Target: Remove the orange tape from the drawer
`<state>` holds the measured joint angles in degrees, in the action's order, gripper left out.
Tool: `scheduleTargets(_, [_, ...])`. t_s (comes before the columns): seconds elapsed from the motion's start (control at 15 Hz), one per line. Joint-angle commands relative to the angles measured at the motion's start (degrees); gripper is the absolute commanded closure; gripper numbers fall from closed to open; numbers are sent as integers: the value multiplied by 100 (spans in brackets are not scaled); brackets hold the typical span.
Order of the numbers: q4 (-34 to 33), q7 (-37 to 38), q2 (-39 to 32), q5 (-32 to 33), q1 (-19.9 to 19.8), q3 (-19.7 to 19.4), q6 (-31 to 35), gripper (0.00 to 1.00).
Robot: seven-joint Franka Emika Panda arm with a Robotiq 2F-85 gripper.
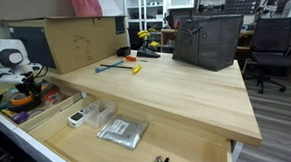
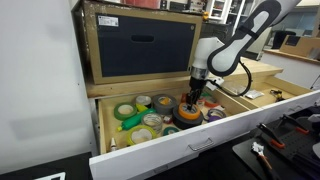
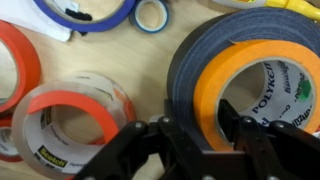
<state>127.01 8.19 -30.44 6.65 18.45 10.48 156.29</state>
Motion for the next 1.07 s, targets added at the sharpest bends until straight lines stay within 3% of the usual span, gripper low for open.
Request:
scheduleTargets(0.0, [117,206,381,177,399,-165,-246,78])
scheduleTargets(0.2, [79,247,391,372,571,-267,-343,78])
scheduleTargets(0.27, [80,259,426,407,608,-277,-380,28])
scheduleTargets(0.33, [86,283,476,421,647,-264,-383,27])
scheduleTargets(0.47, [66,340,520,439,736,-246,-396,14])
scheduleTargets(0.53, [59,341,532,456,770,-242,-387,24])
scheduleTargets(0.6, [53,397,533,489,816,-269,-394,50])
scheduleTargets(0.73, [49,397,519,495,829,-267,-433,50])
scheduleTargets(1.0, [61,411,529,518,810,-310,-524,81])
